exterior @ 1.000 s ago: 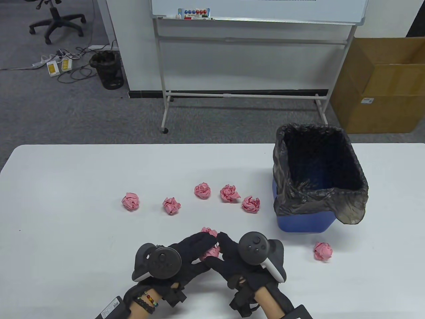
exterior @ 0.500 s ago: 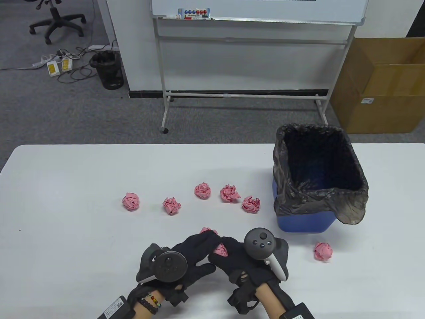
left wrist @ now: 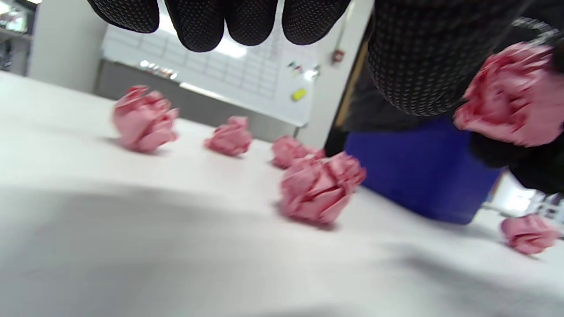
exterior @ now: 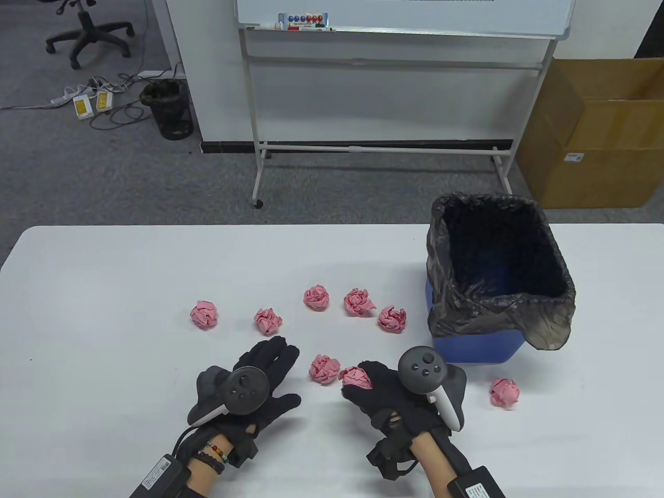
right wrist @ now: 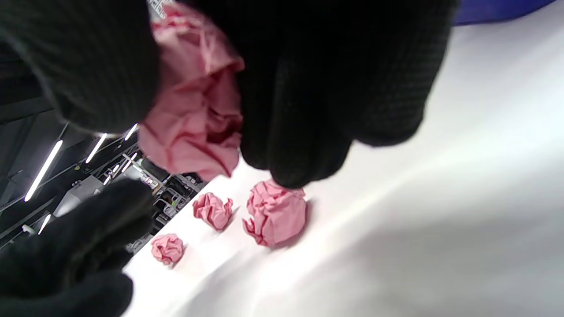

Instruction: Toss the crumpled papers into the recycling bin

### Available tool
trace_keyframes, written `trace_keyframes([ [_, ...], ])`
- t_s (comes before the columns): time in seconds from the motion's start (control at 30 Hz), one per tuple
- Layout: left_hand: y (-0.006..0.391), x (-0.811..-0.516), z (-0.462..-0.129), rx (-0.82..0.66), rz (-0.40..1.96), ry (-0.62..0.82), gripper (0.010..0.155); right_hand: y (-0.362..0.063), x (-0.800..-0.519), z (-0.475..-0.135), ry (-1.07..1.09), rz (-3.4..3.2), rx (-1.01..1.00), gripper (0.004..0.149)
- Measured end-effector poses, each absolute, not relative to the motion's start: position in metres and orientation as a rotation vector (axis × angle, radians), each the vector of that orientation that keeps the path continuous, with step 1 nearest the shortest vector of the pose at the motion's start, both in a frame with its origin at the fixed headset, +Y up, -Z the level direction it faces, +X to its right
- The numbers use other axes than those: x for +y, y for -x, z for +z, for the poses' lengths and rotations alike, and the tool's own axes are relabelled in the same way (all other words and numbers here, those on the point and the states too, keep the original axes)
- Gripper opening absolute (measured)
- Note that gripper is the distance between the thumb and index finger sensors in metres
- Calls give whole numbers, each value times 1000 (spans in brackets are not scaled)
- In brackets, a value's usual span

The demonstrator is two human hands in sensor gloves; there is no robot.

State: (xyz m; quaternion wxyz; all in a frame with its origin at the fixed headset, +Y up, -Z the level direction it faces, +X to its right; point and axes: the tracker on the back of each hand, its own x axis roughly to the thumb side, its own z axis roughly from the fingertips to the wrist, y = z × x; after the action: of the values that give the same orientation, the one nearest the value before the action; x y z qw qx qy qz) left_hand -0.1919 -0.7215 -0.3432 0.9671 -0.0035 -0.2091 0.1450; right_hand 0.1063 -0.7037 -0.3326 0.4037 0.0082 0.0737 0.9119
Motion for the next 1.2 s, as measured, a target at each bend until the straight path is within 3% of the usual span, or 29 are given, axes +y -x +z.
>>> trace_keyframes([
  [0.13, 204, -730, -351, -380, 294, 67, 87, -106, -687, -341, -4, 2273, 120, 76],
  [0.3, 203, -733, -354, -379, 304, 109, 87, -109, -644, -356, 39, 2301, -84, 76],
  [0.53, 198, -729, -351, -397, 302, 114, 86, -132, -566, -370, 211, 2371, -536, 75],
  [0.7, 199, -726, -350, -396, 317, 112, 86, -159, -533, -381, 432, 2427, -784, 74],
  [0.9, 198, -725, -350, -396, 313, 112, 86, -195, -523, -394, 704, 2498, -890, 75],
  [1.0, 198, -726, -350, -394, 313, 120, 86, -210, -530, -404, 849, 2569, -694, 92],
  [1.07, 198, -726, -350, -393, 309, 120, 86, -214, -534, -405, 843, 2567, -678, 98],
  [1.2, 197, -725, -349, -394, 310, 118, 86, -205, -536, -400, 729, 2617, -669, 98],
])
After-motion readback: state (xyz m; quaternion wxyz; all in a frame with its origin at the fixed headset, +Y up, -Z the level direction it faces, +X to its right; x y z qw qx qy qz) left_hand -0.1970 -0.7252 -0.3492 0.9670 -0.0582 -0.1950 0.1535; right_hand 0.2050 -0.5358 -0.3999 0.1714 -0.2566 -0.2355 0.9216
